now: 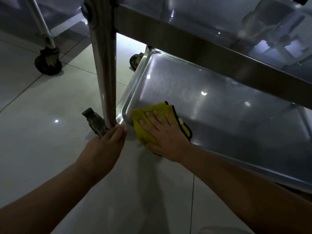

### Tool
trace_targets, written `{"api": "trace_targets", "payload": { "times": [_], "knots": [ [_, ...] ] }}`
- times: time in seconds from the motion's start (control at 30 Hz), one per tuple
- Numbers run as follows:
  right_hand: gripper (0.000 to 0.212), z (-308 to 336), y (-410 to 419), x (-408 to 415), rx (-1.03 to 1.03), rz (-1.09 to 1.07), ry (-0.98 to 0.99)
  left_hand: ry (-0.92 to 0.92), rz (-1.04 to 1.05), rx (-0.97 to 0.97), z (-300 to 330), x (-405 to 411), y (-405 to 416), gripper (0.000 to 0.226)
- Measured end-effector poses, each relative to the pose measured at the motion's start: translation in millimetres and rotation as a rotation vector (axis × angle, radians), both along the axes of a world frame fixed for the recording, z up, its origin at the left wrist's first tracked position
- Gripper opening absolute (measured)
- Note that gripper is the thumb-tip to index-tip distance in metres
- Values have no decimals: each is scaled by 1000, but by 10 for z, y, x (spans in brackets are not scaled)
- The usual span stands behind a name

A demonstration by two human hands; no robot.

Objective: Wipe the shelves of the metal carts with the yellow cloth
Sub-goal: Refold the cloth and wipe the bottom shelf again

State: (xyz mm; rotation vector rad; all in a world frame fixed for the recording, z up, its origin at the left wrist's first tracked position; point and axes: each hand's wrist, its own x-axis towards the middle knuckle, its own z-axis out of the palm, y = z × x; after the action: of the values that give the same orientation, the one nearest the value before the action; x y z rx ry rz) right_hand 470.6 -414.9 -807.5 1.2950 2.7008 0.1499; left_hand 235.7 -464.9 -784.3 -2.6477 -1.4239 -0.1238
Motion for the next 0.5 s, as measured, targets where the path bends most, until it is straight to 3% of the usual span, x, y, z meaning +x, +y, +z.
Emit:
{"api": "trace_targets", "payload": {
  "times": [0.17, 0.3, 0.5],
  "knots": [
    [80, 12, -359, 792, 33, -113, -58, -50, 32, -2, 15, 46, -13, 63],
    [82, 82, -675, 1289, -19, -293, -111, -136, 71, -9, -57, 53, 0, 47],
    [79, 132, -865, 1450, 0, -402, -95, -214, 65, 48, -187, 34, 12, 48]
  ]
}}
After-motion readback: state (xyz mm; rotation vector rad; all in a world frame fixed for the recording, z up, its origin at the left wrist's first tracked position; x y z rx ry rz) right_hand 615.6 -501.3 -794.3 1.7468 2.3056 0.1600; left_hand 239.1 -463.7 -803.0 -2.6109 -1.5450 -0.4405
